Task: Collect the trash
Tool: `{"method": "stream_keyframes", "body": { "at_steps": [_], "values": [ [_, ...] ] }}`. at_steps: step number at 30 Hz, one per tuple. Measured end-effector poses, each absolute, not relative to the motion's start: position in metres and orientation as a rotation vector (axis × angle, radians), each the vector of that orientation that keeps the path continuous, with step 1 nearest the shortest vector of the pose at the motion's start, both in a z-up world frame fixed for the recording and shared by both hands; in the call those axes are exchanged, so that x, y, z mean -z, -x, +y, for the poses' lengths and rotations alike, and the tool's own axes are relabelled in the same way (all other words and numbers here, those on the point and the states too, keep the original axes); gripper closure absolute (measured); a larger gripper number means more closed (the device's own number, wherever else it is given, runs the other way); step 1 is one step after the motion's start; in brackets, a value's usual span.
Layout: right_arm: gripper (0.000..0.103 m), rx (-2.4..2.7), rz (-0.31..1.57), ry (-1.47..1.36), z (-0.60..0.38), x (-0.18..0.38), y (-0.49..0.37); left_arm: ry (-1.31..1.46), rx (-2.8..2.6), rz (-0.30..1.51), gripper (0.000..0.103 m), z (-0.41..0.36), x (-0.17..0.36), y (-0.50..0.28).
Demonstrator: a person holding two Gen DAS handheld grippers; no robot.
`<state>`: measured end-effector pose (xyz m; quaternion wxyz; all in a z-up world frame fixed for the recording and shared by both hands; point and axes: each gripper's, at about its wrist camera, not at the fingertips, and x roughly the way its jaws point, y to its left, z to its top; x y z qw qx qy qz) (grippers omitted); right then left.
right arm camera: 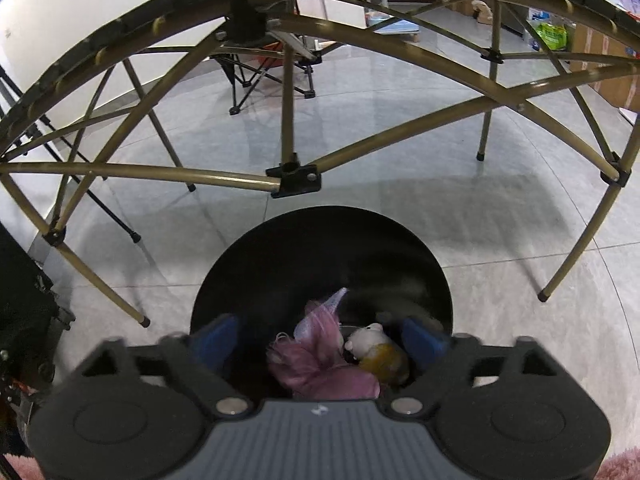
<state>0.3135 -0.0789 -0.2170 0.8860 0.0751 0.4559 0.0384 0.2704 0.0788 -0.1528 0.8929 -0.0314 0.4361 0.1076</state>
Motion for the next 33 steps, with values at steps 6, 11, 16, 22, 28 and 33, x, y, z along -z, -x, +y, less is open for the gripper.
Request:
{"method": "stream_keyframes", "body": {
  "at_steps": [6,11,16,22,28,33],
  "values": [
    [0.004,-0.084,0.956,-0.152,-0.078,0.218,-0.314,0.065,-0.223,0.905,0.000,0.079,0.153,-0.270],
    [0.003,-0.092,0.958,-0.150,-0.077,0.217,-0.314,0.064,-0.222,0.907,0.000,0.079,0.154,-0.269],
    [0.000,-0.095,0.961,-0.149,-0.078,0.218,-0.313,0.064,-0.221,0.905,0.000,0.079,0.154,-0.269],
    [0.000,-0.107,0.947,-0.130,-0.079,0.212,-0.306,0.053,-0.211,0.884,0.000,0.075,0.151,-0.264],
    [0.000,-0.123,0.914,-0.106,-0.086,0.196,-0.286,0.041,-0.167,0.825,0.000,0.064,0.131,-0.248],
    [0.000,-0.129,0.877,-0.093,-0.098,0.171,-0.261,0.037,-0.149,0.778,0.000,0.056,0.106,-0.229]
  ]
}}
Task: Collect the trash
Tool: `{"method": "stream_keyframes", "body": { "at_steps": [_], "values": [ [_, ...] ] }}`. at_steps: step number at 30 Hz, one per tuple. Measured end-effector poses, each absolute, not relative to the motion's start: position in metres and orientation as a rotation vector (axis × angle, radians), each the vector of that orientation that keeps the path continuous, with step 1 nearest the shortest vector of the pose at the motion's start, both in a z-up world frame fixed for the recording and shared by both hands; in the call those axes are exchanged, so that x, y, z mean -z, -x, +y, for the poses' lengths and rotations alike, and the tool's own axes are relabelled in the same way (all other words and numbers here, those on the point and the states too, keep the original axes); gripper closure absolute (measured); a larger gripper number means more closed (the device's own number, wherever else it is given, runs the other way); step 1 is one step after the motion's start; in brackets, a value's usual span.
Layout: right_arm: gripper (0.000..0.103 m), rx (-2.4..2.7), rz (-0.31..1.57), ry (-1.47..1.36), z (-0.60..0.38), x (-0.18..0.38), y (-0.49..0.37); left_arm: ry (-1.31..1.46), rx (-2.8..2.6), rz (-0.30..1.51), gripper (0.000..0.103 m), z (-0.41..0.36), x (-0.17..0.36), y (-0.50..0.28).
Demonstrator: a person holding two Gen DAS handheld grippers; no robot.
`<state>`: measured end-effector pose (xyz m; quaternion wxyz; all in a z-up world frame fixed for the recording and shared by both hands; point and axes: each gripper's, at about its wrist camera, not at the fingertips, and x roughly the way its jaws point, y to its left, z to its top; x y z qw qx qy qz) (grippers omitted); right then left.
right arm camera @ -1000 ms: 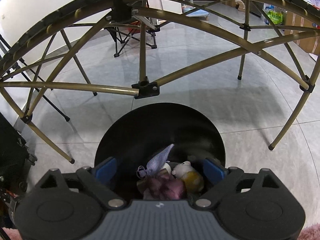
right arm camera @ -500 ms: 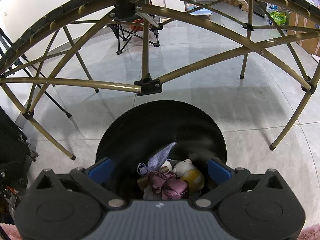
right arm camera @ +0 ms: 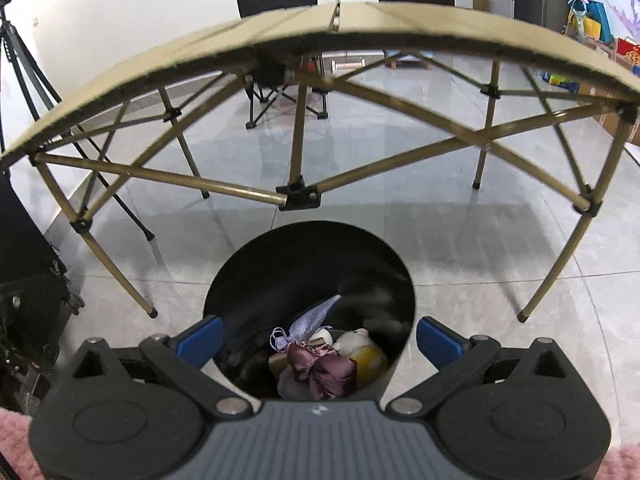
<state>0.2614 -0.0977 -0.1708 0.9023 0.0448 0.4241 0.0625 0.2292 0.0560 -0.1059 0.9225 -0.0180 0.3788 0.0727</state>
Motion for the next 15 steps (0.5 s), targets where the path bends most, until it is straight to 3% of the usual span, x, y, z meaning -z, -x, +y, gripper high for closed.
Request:
{"method": "stream_keyframes", "body": {
  "at_steps": [15],
  "values": [
    [0.000,-0.181,0.789,-0.090,-0.131,0.085,-0.163,-0.011,-0.015,0.728,0.000,0.012,0.047,-0.140]
  ]
}}
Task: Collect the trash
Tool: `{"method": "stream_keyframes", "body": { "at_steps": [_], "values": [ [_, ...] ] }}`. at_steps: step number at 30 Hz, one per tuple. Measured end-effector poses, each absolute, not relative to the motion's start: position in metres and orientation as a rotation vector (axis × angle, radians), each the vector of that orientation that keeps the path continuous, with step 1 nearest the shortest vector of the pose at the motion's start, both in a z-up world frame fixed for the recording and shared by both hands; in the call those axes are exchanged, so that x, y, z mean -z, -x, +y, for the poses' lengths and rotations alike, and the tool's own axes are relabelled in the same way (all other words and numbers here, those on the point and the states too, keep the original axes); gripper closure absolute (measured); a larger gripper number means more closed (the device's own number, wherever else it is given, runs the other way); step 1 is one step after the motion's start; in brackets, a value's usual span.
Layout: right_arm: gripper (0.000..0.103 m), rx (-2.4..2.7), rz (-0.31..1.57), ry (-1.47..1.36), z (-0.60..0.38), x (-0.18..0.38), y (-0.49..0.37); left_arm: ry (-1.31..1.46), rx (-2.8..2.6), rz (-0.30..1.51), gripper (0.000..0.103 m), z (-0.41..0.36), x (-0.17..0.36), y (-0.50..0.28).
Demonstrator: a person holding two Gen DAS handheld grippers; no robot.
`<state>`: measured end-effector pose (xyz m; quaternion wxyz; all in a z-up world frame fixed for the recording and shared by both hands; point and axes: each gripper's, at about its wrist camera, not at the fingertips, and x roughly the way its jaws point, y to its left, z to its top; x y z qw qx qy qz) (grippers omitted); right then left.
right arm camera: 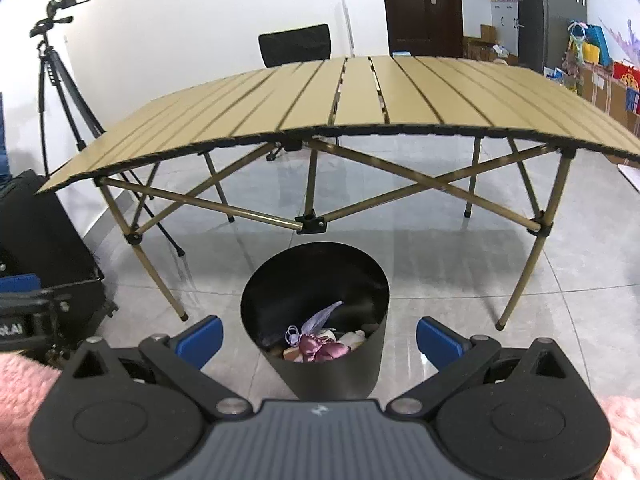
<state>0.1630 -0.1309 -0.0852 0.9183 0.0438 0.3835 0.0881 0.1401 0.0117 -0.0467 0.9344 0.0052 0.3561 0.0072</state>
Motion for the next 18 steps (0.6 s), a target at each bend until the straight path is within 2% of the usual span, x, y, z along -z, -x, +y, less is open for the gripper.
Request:
{"method": "stream_keyframes", "body": {
  "at_steps": [18],
  "values": [
    [0.000,-0.201,0.736,-0.064,-0.144,0.044,-0.077,-0.032,0.041,0.695,0.000,-0.007,0.022,-0.061]
  ]
}}
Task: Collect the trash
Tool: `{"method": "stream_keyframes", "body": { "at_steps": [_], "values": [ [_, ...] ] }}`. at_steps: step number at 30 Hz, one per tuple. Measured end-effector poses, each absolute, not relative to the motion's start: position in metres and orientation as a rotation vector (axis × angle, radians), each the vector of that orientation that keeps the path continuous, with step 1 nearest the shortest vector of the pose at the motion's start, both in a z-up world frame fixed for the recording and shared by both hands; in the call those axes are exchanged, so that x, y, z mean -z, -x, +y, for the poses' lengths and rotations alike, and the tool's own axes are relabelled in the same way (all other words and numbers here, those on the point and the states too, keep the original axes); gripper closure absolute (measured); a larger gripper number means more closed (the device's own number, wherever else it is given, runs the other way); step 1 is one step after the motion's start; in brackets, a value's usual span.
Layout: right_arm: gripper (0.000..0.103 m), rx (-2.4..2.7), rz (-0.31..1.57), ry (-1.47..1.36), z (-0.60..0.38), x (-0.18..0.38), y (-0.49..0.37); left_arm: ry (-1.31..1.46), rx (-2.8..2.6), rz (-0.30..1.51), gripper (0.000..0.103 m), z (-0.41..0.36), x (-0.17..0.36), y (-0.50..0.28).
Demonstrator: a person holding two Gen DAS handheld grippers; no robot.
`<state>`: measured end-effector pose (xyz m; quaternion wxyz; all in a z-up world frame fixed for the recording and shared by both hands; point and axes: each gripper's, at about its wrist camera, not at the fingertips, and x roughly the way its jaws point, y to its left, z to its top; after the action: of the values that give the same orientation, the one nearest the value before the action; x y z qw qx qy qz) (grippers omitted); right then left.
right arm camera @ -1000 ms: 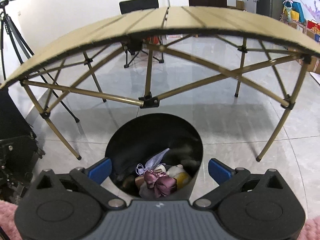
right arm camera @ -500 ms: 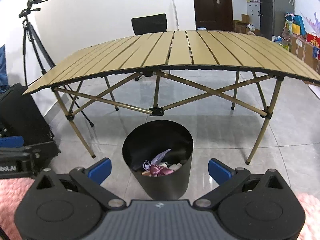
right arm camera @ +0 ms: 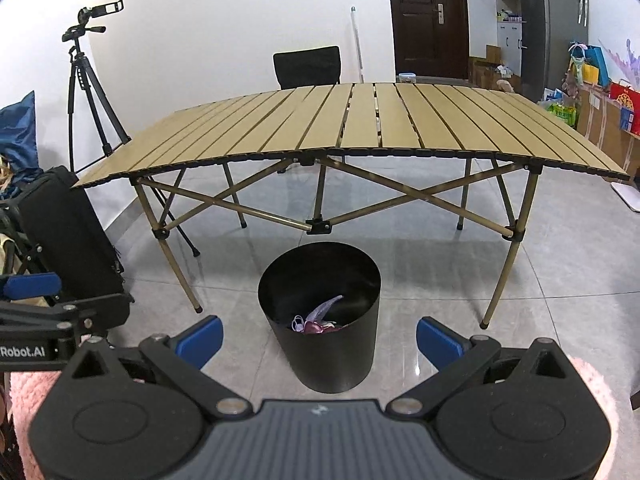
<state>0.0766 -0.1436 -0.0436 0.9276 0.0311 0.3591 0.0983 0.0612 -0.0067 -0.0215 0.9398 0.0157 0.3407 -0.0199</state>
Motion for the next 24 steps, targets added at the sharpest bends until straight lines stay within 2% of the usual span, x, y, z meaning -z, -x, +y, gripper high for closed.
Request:
{"method": "stream_keyframes", "body": {
  "at_steps": [24],
  "values": [
    [0.000,-0.210,0.715,-0.052,-0.1402,0.0378,-0.0682,-0.025,0.038,0.686,0.000,-0.0018,0.0198,-0.0583]
  ]
}}
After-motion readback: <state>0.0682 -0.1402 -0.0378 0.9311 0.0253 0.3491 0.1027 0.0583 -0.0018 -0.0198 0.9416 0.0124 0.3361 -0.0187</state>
